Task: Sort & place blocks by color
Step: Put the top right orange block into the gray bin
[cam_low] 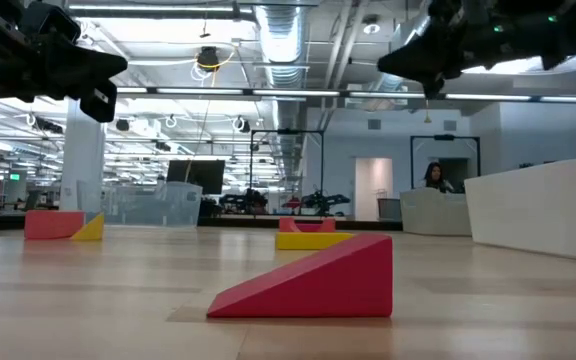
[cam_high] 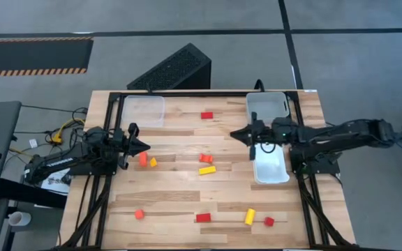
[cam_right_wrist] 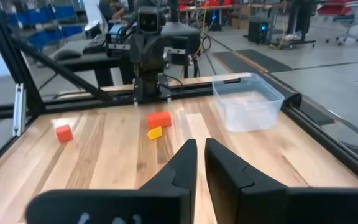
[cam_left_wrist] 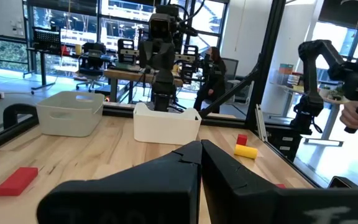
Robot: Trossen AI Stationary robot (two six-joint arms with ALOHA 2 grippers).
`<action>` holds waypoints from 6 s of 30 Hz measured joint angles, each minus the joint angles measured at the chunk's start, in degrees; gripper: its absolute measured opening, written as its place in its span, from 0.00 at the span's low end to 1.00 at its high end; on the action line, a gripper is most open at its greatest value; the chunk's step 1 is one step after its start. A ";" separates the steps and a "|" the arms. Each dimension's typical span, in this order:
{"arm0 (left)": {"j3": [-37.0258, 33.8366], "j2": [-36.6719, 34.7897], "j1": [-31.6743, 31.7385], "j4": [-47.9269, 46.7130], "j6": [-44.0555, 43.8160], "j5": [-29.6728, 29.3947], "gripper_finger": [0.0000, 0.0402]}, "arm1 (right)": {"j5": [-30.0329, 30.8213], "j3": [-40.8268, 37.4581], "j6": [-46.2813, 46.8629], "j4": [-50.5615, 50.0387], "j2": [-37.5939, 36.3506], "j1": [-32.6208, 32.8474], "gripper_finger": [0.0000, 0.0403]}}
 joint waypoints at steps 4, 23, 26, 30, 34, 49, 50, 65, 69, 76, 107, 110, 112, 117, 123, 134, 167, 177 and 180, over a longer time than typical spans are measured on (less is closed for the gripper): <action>0.00 0.01 0.01 0.02 0.00 -0.01 0.00 | -0.02 3.26 -0.63 -0.18 5.68 0.89 0.23; 0.00 0.01 0.01 0.00 -0.01 -0.60 0.00 | -0.22 14.14 5.44 -1.03 32.12 3.14 0.62; 0.00 0.03 0.01 -0.07 0.00 -1.13 0.00 | -0.18 17.10 5.42 -3.75 35.67 3.64 0.62; 0.00 0.10 0.01 -0.12 0.00 -2.16 0.00 | 1.34 20.99 5.36 -6.61 39.54 4.23 0.62; 0.00 0.12 0.01 -0.24 0.00 -3.45 0.00 | 1.40 23.67 5.01 -9.56 42.07 4.21 0.62; 0.00 0.84 0.01 -0.34 0.00 -4.80 0.00 | 1.38 28.13 4.99 -13.26 45.17 4.08 0.62; 0.00 0.84 0.01 -0.34 0.00 -4.79 0.00 | 1.46 28.13 5.51 -13.81 45.17 4.08 0.62; 0.00 0.84 0.01 -0.35 0.00 -4.78 0.00 | 7.43 28.08 9.08 -22.46 45.25 4.90 0.62; 0.00 0.84 0.01 -0.35 0.00 -4.76 0.00 | 7.29 28.06 9.56 -24.72 45.25 5.40 0.62; 0.00 0.84 0.01 -0.35 0.00 -4.76 0.00 | 7.37 28.06 10.40 -25.67 45.25 7.37 0.62; 0.00 0.84 0.01 -0.34 0.00 -4.73 0.00 | 5.75 25.26 13.95 -23.01 45.34 6.94 0.62; 0.00 0.84 0.00 -0.34 0.00 -4.73 0.00 | 5.75 25.31 13.97 -22.41 45.34 6.94 0.62; 0.00 0.84 0.01 -0.34 0.00 -4.73 0.00 | 5.82 25.31 13.97 -22.43 45.41 6.94 0.62; 0.00 0.86 0.00 -0.33 0.00 -4.77 0.00 | 5.91 25.55 15.23 -18.07 49.71 6.94 0.62; 0.00 1.15 0.01 -0.52 0.00 -6.07 0.00 | 7.15 27.80 15.71 -17.08 54.67 7.23 0.62; 0.00 1.38 0.00 -0.53 0.00 -6.29 0.00 | 5.49 27.93 14.47 -18.26 52.06 7.09 0.44; 0.00 1.54 0.01 -0.61 0.00 -8.06 0.00 | 39.51 11.96 32.38 -35.73 8.11 10.12 0.31; 0.00 1.54 0.01 -0.74 0.00 -8.62 0.00 | 39.67 7.67 34.20 -47.55 -1.58 -5.00 0.32; 0.00 1.54 0.01 -0.74 0.00 -8.63 0.00 | 35.47 7.67 30.98 -46.85 -1.69 -11.36 0.31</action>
